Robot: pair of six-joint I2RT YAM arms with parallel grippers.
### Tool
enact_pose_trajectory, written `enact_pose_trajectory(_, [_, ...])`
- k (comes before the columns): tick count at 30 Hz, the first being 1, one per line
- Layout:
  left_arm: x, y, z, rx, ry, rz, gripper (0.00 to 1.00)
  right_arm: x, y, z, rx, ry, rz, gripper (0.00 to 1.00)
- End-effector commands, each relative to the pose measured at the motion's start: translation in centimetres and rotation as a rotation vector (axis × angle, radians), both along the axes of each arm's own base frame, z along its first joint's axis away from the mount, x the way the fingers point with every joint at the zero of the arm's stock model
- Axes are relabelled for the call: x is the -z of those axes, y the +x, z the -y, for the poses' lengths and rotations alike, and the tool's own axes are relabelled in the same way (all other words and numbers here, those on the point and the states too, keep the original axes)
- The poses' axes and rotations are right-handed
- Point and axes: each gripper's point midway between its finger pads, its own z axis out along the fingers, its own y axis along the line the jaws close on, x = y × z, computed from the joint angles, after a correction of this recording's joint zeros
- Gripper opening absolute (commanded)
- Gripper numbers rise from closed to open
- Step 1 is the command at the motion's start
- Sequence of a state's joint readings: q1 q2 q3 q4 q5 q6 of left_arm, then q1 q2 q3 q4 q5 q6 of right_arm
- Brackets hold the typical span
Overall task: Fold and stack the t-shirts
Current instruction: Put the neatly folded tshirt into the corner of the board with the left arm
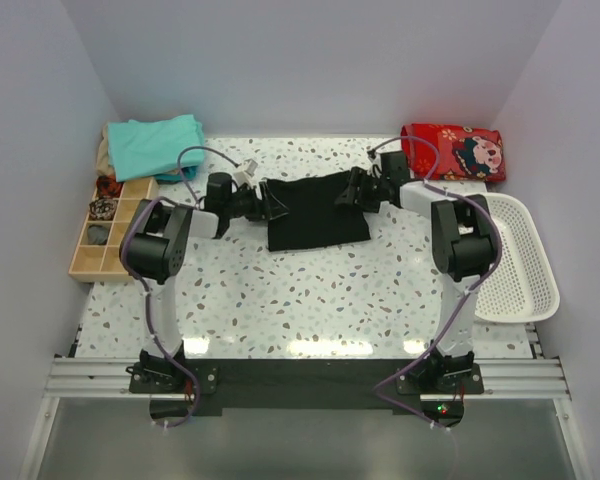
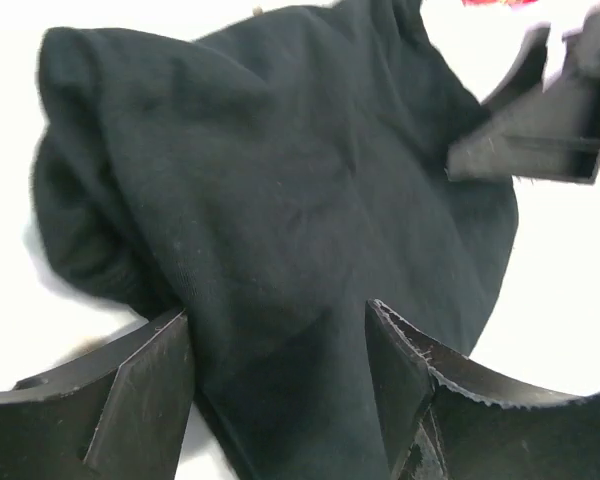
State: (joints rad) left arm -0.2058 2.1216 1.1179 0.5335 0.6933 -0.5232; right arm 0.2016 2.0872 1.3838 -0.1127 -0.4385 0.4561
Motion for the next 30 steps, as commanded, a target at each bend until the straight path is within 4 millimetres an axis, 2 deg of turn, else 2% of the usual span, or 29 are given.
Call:
enact_pose_trajectory(1, [-0.1,-3.0,0.7,-0.044,0.002,-0.042,0.69,-0.3,0.3,-1.2,-0.07,0.036,0.008,0.69])
enact_pose_trajectory(3, [0.2,-3.6,0.2,-0.067,0.013,-0.048,0.69,-0.5,0.3,-1.0,-0.073,0.021,0.004,0.68])
enact_pose_trajectory(5, [-0.5,-3.4,0.1,-0.074,0.024,-0.024,0.69,-0.8,0.0,-0.4,-0.07,-0.013,0.006,0.68])
enact_pose_trajectory(6, [-0.3,-3.1,-0.5,-0.097,0.047,-0.031,0.69,-1.6,0.1,0.5,-0.039,-0.056,0.036,0.68])
enact_pose_trajectory(8, [-1.5,-1.9,-1.0,-0.117,0.079,0.012,0.69,-2.8,-0.1,1.7,-0.022,-0.123,0.069,0.69])
enact_pose_trajectory(9, [-1.8,-1.7,-1.6,-0.132,0.096,0.007,0.69,-4.7,-0.1,2.4,-0.004,-0.153,0.114,0.69])
enact_pose_trajectory(10, [-2.2,-1.3,-2.2,-0.141,0.117,0.023,0.69,-5.0,-0.1,3.8,0.028,-0.224,0.13,0.7])
enact_pose_trajectory(11, [-2.8,-0.5,-3.0,-0.178,0.137,0.041,0.7,-5.8,-0.1,4.3,0.037,-0.253,0.151,0.7])
enact_pose_trajectory(12, [-3.4,-0.3,-3.6,-0.196,0.154,0.045,0.7,-7.6,-0.4,4.8,0.051,-0.27,0.19,0.71])
enact_pose_trajectory(14, [-4.3,0.9,-4.8,-0.237,0.194,0.072,0.71,-8.6,-0.7,6.2,0.079,-0.33,0.209,0.71])
enact_pose_trajectory(17, [-5.0,1.2,-5.6,-0.262,0.222,0.075,0.72,-10.4,-1.5,6.7,0.089,-0.339,0.241,0.72])
enact_pose_trajectory(18, [-5.4,1.3,-5.7,-0.264,0.221,0.083,0.72,-10.3,-1.9,6.7,0.089,-0.331,0.239,0.72])
enact_pose_trajectory(19, [-5.5,1.3,-5.6,-0.262,0.218,0.082,0.73,-11.3,-2.1,6.6,0.092,-0.32,0.261,0.72])
enact_pose_trajectory(23, [-5.0,0.4,-5.4,-0.256,0.209,0.027,0.85,-12.3,-2.8,6.4,0.079,-0.304,0.279,0.72])
enact_pose_trajectory(27, [-4.7,-1.2,-5.0,-0.245,0.188,-0.004,0.85,-12.1,-3.0,6.4,0.068,-0.315,0.27,0.72])
enact_pose_trajectory(30, [-3.8,-2.2,-4.8,-0.246,0.203,-0.025,0.85,-11.6,-3.0,6.2,0.059,-0.303,0.257,0.72])
